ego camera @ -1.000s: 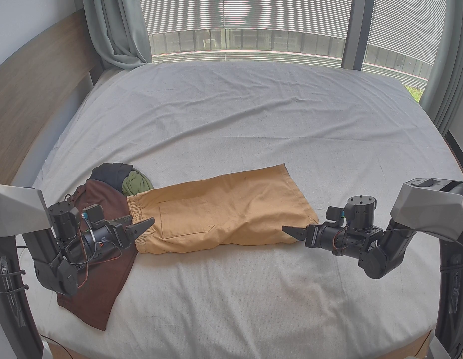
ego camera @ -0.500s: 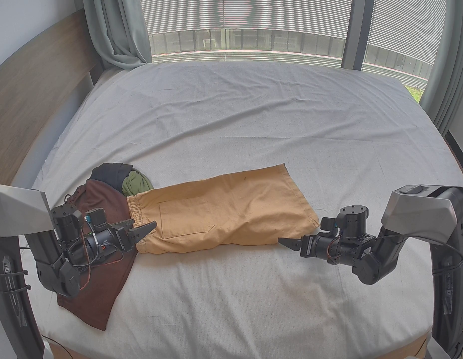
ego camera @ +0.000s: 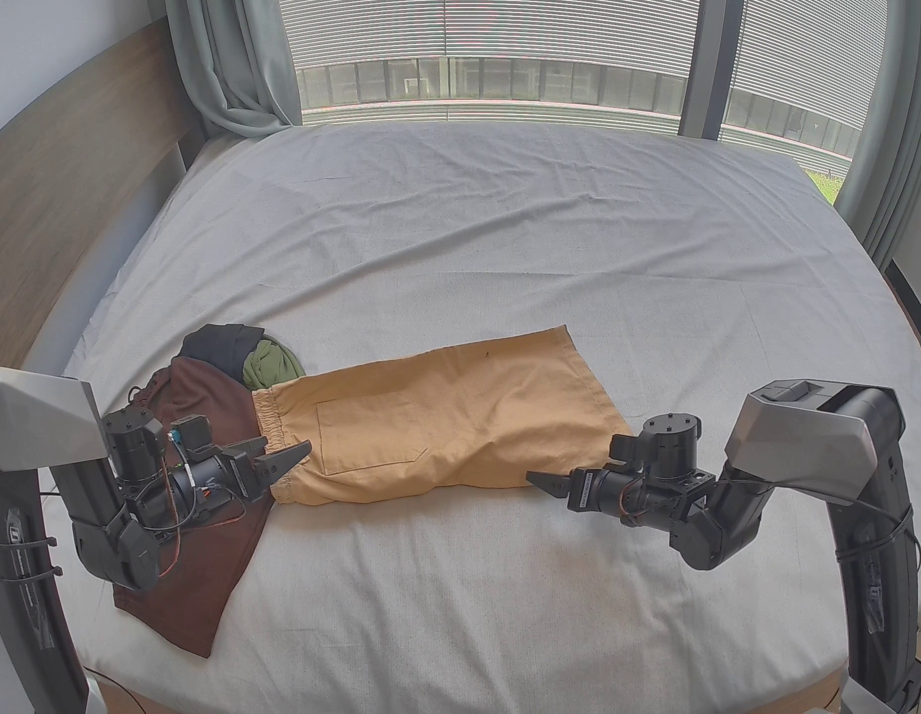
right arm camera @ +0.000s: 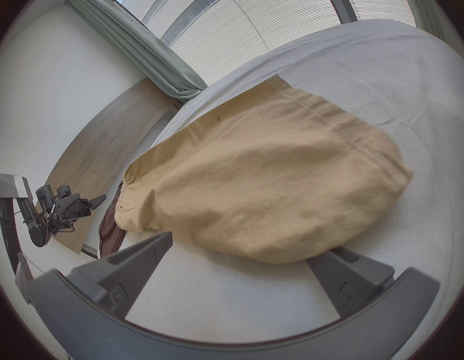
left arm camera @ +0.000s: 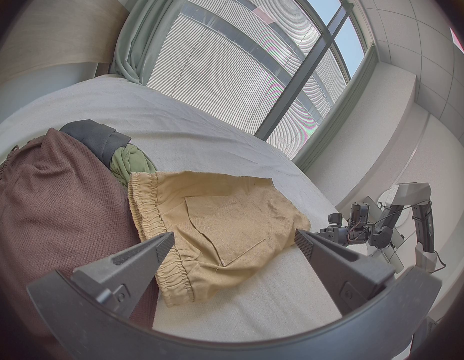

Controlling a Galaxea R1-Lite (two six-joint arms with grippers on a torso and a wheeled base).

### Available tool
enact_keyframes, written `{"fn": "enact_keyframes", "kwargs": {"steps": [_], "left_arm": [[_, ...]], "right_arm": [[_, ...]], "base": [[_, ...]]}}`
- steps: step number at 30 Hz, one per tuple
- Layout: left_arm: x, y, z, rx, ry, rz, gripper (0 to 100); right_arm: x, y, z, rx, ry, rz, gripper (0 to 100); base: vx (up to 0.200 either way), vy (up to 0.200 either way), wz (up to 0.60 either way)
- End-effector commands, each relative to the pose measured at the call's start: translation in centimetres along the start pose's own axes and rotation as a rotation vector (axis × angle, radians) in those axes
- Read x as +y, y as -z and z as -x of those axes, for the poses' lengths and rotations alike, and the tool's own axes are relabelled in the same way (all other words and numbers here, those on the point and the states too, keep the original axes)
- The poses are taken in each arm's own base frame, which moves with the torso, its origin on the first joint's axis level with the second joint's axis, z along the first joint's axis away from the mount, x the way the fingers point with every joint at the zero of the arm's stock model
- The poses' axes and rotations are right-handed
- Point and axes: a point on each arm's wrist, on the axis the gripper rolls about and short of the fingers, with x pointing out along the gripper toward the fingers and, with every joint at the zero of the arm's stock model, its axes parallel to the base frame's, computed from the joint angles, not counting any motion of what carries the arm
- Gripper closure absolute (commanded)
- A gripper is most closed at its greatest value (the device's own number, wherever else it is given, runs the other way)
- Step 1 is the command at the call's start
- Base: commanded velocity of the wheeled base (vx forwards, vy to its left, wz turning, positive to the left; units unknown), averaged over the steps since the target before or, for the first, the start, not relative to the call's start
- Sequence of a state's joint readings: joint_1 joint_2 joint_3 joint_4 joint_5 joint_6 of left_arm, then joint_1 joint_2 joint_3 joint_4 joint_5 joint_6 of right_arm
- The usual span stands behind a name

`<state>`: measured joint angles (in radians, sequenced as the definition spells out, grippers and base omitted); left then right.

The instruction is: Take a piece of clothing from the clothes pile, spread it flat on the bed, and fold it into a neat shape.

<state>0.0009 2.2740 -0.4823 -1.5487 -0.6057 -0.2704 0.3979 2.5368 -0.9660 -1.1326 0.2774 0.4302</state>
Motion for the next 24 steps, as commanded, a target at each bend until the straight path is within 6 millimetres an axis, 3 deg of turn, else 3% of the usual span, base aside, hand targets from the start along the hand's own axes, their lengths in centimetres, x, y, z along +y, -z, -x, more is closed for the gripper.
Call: {"fn": "enact_keyframes", "kwargs": {"steps": [1,10,24], "left_arm": [[0.1,0.1,0.0,0.002,-0.001,0.003,0],[0.1,0.1,0.0,0.001,-0.002,0.003,0],[0.1,0.1,0.0,0.003,-0.001,0.005,0]], "right_arm": [[0.1,0.9,-1.3,0.017,-0.012,-0.007,0],[1.9,-0.5,-3.0,-0.066,-0.082,-0.114,0],[1.4,-0.1,-3.7,-0.092,-0.081,-0.142,0]], "base": [[0.000,0.000,0.00],[0.000,0.000,0.00],[0.000,0.000,0.00]]}}
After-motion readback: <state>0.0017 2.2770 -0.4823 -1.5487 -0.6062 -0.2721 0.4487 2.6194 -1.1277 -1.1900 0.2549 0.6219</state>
